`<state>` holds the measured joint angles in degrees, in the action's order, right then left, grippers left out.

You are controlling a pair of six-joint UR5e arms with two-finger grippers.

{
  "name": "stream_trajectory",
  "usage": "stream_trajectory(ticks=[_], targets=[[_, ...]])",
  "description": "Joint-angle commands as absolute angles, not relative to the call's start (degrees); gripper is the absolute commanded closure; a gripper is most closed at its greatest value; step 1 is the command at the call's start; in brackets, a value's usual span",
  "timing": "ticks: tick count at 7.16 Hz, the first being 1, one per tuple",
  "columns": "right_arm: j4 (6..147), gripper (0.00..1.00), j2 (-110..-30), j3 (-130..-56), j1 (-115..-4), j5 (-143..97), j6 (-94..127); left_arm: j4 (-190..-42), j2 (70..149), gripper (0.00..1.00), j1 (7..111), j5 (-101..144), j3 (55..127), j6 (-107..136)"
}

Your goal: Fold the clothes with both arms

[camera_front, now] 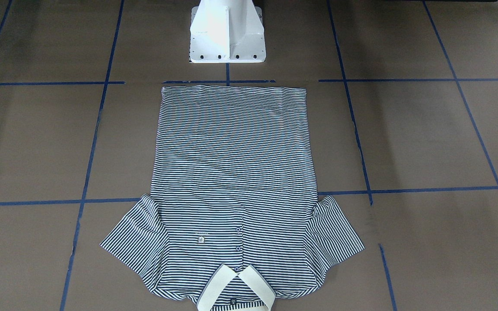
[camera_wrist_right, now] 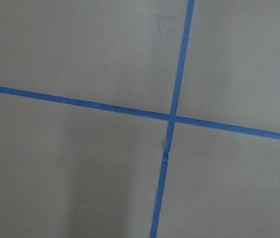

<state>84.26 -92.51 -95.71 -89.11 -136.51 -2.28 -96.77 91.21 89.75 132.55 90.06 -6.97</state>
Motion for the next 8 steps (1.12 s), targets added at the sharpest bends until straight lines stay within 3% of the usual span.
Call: stream_trajectory(ticks=[1,3,5,6,8], targets=[[76.4,0.0,-89.8,-95.3,-83.5,-136.7,1.7,-97.6,94.6,0.0,89.5,134.3,91.2,-7.2],[75.1,0.0,-77.6,-87.9,-77.4,-136.3,4.9,-112.5,94.7,0.0,88.4,137.7,88.7,-6.9],[75.0,0.0,-66.4,-80.5,-69.8,-133.6,19.1,-115.8,95.4,0.0,85.9,136.8,87.2,-1.4],[73.9,0.0,-61.1,-77.2,-66.3,-131.6,24.8,-115.8,99.5,0.0,85.1,136.8,85.1,6.7],[61.9,0.0,-56.2,-72.7,-56.7,-119.6,47.4,-118.1,99.8,0.0,81.7,136.7,84.1,10.6]])
